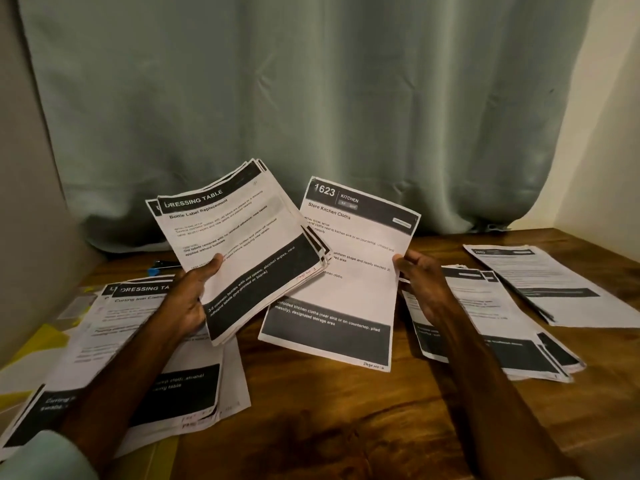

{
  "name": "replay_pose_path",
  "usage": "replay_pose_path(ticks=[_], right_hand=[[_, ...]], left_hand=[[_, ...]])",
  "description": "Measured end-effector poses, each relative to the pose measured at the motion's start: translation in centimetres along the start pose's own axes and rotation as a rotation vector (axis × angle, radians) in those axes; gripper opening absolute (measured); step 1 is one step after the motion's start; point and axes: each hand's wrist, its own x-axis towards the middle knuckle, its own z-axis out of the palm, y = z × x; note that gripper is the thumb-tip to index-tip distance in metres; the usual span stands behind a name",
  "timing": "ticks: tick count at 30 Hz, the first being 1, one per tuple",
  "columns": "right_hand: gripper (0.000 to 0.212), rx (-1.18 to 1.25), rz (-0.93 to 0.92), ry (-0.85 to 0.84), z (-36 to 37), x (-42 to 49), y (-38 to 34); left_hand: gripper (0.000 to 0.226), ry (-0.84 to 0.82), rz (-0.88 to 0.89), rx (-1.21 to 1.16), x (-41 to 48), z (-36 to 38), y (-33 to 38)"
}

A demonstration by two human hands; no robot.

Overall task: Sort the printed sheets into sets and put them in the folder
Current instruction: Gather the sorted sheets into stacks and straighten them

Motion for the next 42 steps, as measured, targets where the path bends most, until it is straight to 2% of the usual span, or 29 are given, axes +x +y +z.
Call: replay_pose_path(ticks=[4,8,12,13,15,17,22,24,27,30,32,35,37,39,42], right_hand=[[0.015,0.042,0.005,0.035,0.0,0.2,0.1],[0.011,-0.001,-0.012,0.170,-2.3,1.0,-0.1],[0.039,-0.314,-0.073,0.273,-8.1,2.6,-0.8],[0.038,-0.397,-0.085,0.281,-9.9,3.1,-1.0],[0.018,-0.655,-0.061,0.272,-13.0,3.9,-1.2],[0.025,-0.865,-0.021,0.287,-15.4,4.5,-0.9],[0.037,-1.024,0.076,0.305,-15.7,3.7,1.5],[0.048,-1.137,0.074,0.288,-15.1,3.4,2.2],[0.059,-1.219,0.017,0.367,-13.5,3.4,2.3],[0.049,-1.091,-0.248,0.375,-10.4,3.1,1.3],[0.042,-0.796,-0.363,0.239,-7.3,2.0,-0.1],[0.038,-0.319,-0.140,-0.141,-1.5,-1.5,-4.1],[0.036,-0.177,-0.073,-0.335,1.7,-3.1,-5.3],[0.026,-0.056,-0.054,-0.426,3.7,-3.7,-4.9],[0.035,0.037,-0.031,-0.382,5.6,-3.5,-3.5]], left_hand=[[0.041,-0.018,-0.005,-0.011,0.1,-0.2,-0.1],[0.040,-0.019,0.005,0.019,0.1,-0.1,-0.3],[0.041,-0.008,0.017,0.056,0.2,0.1,-0.6],[0.041,-0.006,0.017,0.061,0.1,0.2,-0.7],[0.039,-0.005,0.012,0.056,-0.1,0.4,-0.7],[0.038,-0.028,0.008,0.054,-0.2,0.6,-0.8],[0.039,-0.064,0.014,0.043,-0.7,0.9,-0.8],[0.039,-0.070,0.027,0.048,-0.9,1.1,-0.8],[0.040,-0.083,0.040,0.073,-0.8,1.1,-0.9],[0.043,-0.076,0.054,0.091,-0.9,1.6,-1.3],[0.043,-0.083,0.066,0.101,-1.4,2.2,-1.4],[0.031,-0.119,0.089,0.132,-2.5,3.3,-1.6],[0.023,-0.142,0.119,0.156,-3.5,4.0,-1.6],[0.028,-0.180,0.151,0.184,-4.5,4.6,-1.9],[0.037,-0.219,0.205,0.243,-5.0,4.9,-2.3]])
